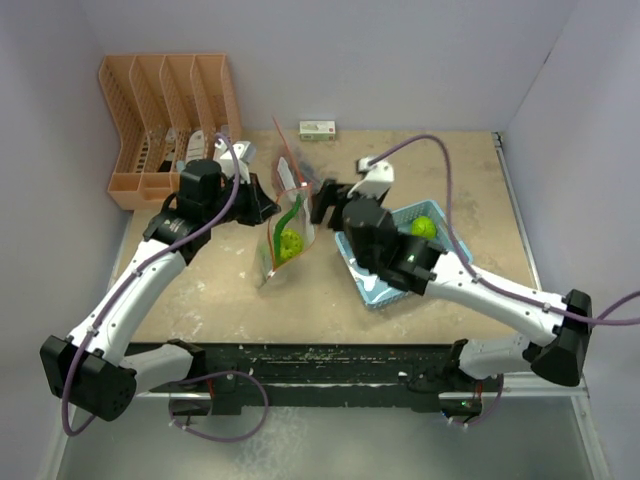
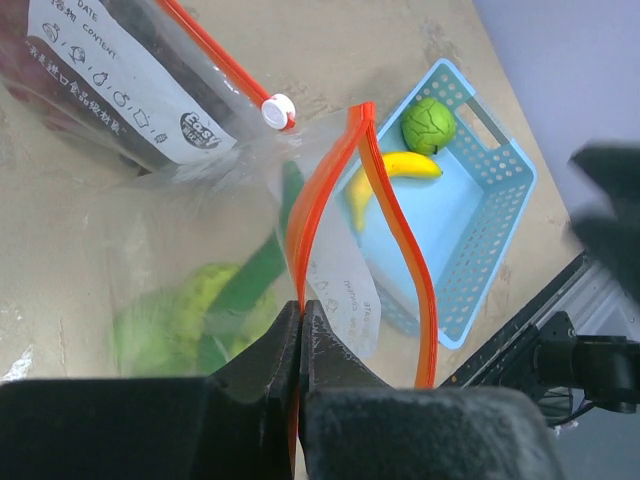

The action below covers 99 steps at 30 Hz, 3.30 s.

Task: Place the food in the zip-top bag and seal the zipper
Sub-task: Place the fake vegetable in the zipper food storage bag, then pick up the fake fruit from the bin, then place the fake fruit in the zipper food storage bag.

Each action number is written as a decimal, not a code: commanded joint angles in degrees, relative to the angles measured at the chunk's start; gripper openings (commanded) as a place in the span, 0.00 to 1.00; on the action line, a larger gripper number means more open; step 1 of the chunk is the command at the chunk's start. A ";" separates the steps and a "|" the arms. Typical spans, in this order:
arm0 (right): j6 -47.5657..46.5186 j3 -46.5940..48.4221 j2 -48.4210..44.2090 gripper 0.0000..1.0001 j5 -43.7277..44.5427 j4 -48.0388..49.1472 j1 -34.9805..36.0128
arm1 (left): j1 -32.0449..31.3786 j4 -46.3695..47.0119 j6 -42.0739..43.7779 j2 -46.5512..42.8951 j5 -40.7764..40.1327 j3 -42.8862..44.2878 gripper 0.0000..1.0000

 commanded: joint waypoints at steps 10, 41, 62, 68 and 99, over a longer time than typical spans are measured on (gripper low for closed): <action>18.62 2.12 7.93 0.75 -19.41 -36.58 -29.09 | -0.06 4.42 -0.26 -1.37 0.00 -0.80 0.00; 26.92 -2.11 26.29 0.66 -26.02 -25.85 -34.89 | -0.07 1.94 1.85 -2.29 -0.36 -1.30 0.00; 23.58 -6.06 9.99 0.00 -18.02 -30.58 -26.91 | -0.01 2.67 2.09 -0.53 0.48 -2.42 0.00; 9.58 0.17 2.95 0.00 -17.83 -19.34 -16.42 | -0.08 2.67 1.95 -0.27 0.58 -1.49 0.00; -3.58 -3.08 9.06 0.02 -23.37 19.35 -0.99 | -0.04 2.87 1.29 -1.70 0.20 -1.63 0.00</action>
